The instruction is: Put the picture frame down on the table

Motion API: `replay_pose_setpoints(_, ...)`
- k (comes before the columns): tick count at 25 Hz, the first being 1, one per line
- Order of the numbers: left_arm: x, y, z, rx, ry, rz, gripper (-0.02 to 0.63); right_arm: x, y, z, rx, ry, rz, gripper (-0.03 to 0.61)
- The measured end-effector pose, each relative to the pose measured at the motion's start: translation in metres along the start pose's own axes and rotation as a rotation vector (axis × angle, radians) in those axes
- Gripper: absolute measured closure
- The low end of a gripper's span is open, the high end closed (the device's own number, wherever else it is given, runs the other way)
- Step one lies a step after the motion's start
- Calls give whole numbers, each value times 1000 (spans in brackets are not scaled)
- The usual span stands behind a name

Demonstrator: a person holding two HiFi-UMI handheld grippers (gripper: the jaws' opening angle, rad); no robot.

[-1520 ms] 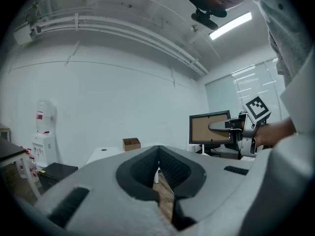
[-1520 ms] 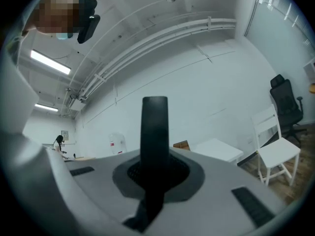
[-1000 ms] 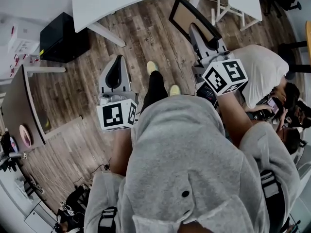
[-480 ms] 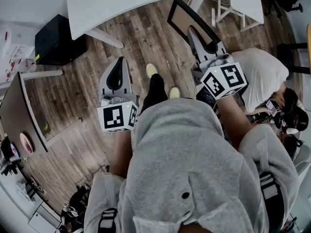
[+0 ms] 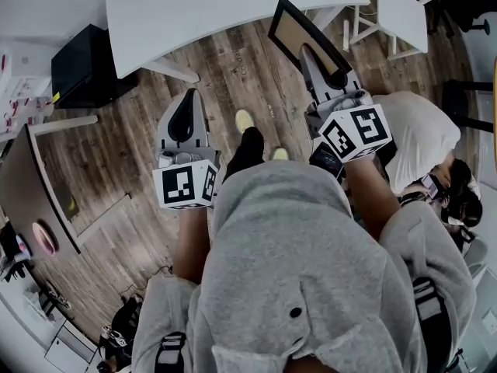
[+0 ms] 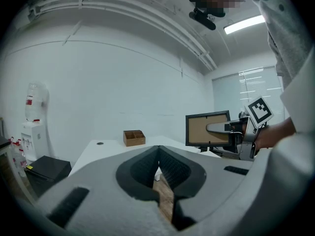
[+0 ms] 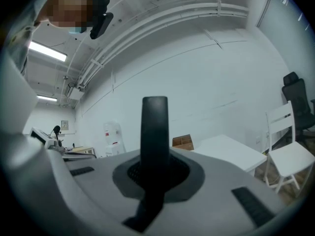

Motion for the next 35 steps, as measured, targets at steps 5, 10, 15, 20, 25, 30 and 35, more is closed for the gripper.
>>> replay_pose_setpoints(5,26,15,9,-8,2,-10,594,29,-3,3,-10,15,3,548)
replay_pose_setpoints(10,42,30,13,-14,5,-17,594,49,-6,7,-16,17,-6,548)
replay_pose_setpoints(15,57,46,16,-19,-3,-37,594,66,-9,14,-31,8,-25,548)
replay_pose_setpoints(20,69,64,21,-18,-7,-53,594,86,-4,19,-42,1,-39,548)
replay_pose_setpoints(25,78,80,23,-17,-17,-66,594,99,2,19,-50,-5,-47,548)
replay_pose_setpoints(30,80,90,21,-28,-15,-74,594,104,8,18,-56,-3,-59,548)
replay_pose_setpoints(35,83,98,22,-36,-18,-90,594,111,16,23,-79,-4,-57,548)
Point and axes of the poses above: the fingertips, and each gripper's own axes: x forward along the fingers, y to its left, z out of its top, the point moved 5 cm from there along -x, backward along the fingers, and after that the axes turned 6 degrees about -x, right-handed, at the moved point
